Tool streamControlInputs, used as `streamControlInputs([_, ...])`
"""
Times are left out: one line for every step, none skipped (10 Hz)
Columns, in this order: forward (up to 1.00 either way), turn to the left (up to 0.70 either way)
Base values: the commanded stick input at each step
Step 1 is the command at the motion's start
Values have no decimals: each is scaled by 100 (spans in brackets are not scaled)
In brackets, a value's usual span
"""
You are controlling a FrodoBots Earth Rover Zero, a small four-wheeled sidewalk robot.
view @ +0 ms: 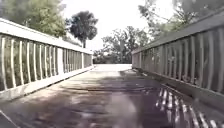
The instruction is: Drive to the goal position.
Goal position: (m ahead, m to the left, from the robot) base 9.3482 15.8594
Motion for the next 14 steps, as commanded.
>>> streamControlInputs([82,0])
streamControlInputs([82,0])
streamControlInputs([82,-15])
streamControlInputs([82,-29])
streamControlInputs([82,-33])
streamControlInputs([82,-2])
streamControlInputs([82,0])
streamControlInputs([82,0])
streamControlInputs([82,0])
streamControlInputs([82,0])
streamControlInputs([82,0])
streamControlInputs([82,0])
streamControlInputs([82,0])
streamControlInputs([82,0])
